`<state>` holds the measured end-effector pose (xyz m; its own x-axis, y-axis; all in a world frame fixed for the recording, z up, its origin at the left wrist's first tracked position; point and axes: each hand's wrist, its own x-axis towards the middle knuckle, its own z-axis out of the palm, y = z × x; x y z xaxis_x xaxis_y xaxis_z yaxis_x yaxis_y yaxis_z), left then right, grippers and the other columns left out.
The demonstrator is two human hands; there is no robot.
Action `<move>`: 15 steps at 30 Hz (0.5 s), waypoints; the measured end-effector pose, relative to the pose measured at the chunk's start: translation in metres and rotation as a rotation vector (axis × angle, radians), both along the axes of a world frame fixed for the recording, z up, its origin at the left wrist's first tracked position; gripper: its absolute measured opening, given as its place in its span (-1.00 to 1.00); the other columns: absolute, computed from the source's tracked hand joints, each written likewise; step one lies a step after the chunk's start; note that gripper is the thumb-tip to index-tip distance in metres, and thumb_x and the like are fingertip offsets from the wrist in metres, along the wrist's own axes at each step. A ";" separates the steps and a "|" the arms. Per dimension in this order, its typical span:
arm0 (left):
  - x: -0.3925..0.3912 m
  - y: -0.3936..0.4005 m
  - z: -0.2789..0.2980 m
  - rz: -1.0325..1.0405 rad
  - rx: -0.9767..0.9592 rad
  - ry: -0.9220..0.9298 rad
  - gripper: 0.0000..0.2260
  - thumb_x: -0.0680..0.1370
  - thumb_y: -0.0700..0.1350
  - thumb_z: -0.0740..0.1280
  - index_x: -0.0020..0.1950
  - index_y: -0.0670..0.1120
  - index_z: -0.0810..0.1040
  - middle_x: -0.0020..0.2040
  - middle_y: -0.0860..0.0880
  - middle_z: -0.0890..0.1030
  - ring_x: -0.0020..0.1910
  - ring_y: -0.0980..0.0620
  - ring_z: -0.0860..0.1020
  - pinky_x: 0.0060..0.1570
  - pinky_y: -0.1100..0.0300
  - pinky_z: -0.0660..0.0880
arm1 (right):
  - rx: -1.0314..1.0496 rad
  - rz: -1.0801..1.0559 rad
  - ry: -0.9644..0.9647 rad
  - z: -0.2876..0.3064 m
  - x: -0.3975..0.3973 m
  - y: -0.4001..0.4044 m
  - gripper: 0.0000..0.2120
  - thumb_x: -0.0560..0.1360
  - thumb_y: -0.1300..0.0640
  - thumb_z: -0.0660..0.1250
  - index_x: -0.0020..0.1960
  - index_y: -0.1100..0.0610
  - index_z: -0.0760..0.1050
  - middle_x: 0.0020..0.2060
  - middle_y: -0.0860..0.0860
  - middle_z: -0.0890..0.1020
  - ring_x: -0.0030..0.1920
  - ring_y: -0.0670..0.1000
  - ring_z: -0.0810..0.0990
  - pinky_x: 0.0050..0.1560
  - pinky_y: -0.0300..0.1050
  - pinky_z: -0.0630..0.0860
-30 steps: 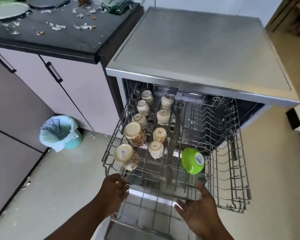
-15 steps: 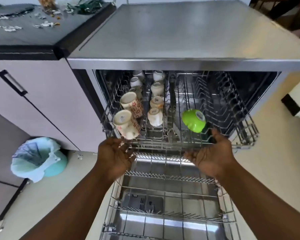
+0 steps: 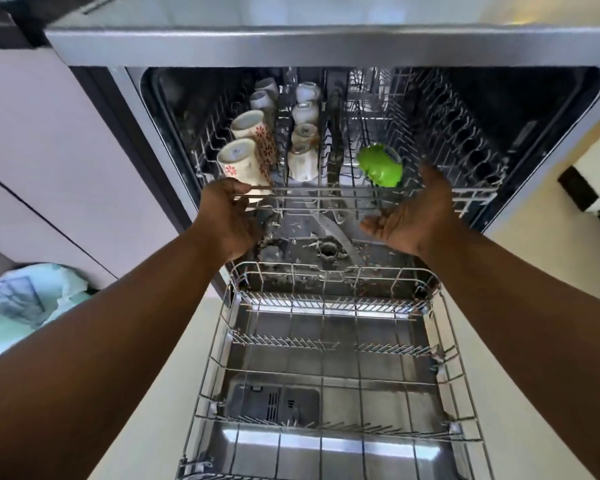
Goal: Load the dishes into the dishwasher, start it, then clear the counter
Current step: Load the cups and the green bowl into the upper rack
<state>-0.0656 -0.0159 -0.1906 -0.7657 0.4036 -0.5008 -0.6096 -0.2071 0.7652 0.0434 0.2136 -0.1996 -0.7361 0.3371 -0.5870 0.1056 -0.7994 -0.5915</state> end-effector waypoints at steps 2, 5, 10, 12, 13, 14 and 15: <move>-0.011 0.002 -0.002 -0.017 -0.029 0.017 -0.72 0.34 -0.12 0.21 0.01 -0.11 0.51 -0.10 -0.07 0.58 -0.25 -0.06 0.55 -0.25 0.20 0.52 | 0.021 0.009 -0.020 -0.002 -0.006 0.005 -0.10 0.42 -0.40 0.20 0.55 0.12 0.08 0.50 0.21 0.17 0.41 0.31 0.26 -0.02 0.13 0.50; -0.027 0.004 0.000 -0.036 -0.121 0.056 -0.81 0.36 -0.11 0.22 -0.06 -0.07 0.51 0.00 -0.05 0.55 0.00 -0.06 0.50 0.21 0.04 0.44 | 0.115 0.064 -0.069 0.001 -0.013 0.010 -0.10 0.39 -0.40 0.24 0.52 0.12 0.15 0.46 0.19 0.25 0.33 0.28 0.35 -0.22 0.04 0.50; -0.020 -0.003 -0.012 -0.051 -0.281 0.119 -0.89 0.49 -0.10 0.21 -0.24 -0.01 0.43 -0.28 0.05 0.49 -0.22 0.03 0.45 -0.13 0.19 0.40 | 0.283 0.188 -0.138 -0.009 -0.007 0.003 -0.29 0.41 -0.25 0.36 0.47 -0.03 0.26 0.25 0.03 0.38 0.00 0.20 0.52 -0.23 -0.04 0.55; 0.001 -0.016 -0.024 -0.128 -0.443 0.251 -0.85 0.58 -0.13 0.22 -0.19 -0.04 0.47 -0.34 0.02 0.51 -0.34 0.07 0.41 -0.31 0.26 0.37 | 0.415 0.192 -0.212 -0.022 0.011 -0.004 -0.45 0.45 -0.22 0.33 0.35 0.01 0.41 0.18 0.00 0.49 0.02 0.14 0.55 -0.17 -0.08 0.52; 0.014 -0.023 -0.034 -0.195 -0.551 0.374 -0.88 0.61 -0.15 0.22 -0.09 -0.09 0.51 -0.26 -0.03 0.54 -0.34 0.06 0.40 -0.37 0.29 0.36 | 0.543 0.215 -0.276 -0.030 0.024 -0.010 -0.49 0.48 -0.21 0.30 0.32 0.06 0.44 0.13 0.03 0.54 0.03 0.11 0.55 -0.12 -0.08 0.50; 0.027 -0.032 -0.044 -0.293 -0.653 0.510 -0.89 0.62 -0.16 0.23 0.07 -0.15 0.51 -0.12 -0.10 0.58 -0.29 0.03 0.44 -0.39 0.32 0.38 | 0.759 0.279 -0.373 -0.036 0.041 -0.017 -0.49 0.51 -0.20 0.28 0.33 0.11 0.43 0.08 0.07 0.56 0.02 0.09 0.55 -0.05 -0.08 0.47; 0.043 -0.041 -0.054 -0.436 -0.769 0.644 -0.77 0.62 -0.15 0.24 0.26 -0.18 0.46 0.08 -0.14 0.58 -0.17 -0.04 0.52 -0.35 0.33 0.43 | 1.058 0.410 -0.486 -0.044 0.060 -0.026 -0.45 0.53 -0.19 0.26 0.37 0.15 0.39 0.08 0.11 0.55 0.06 0.09 0.54 0.03 -0.08 0.47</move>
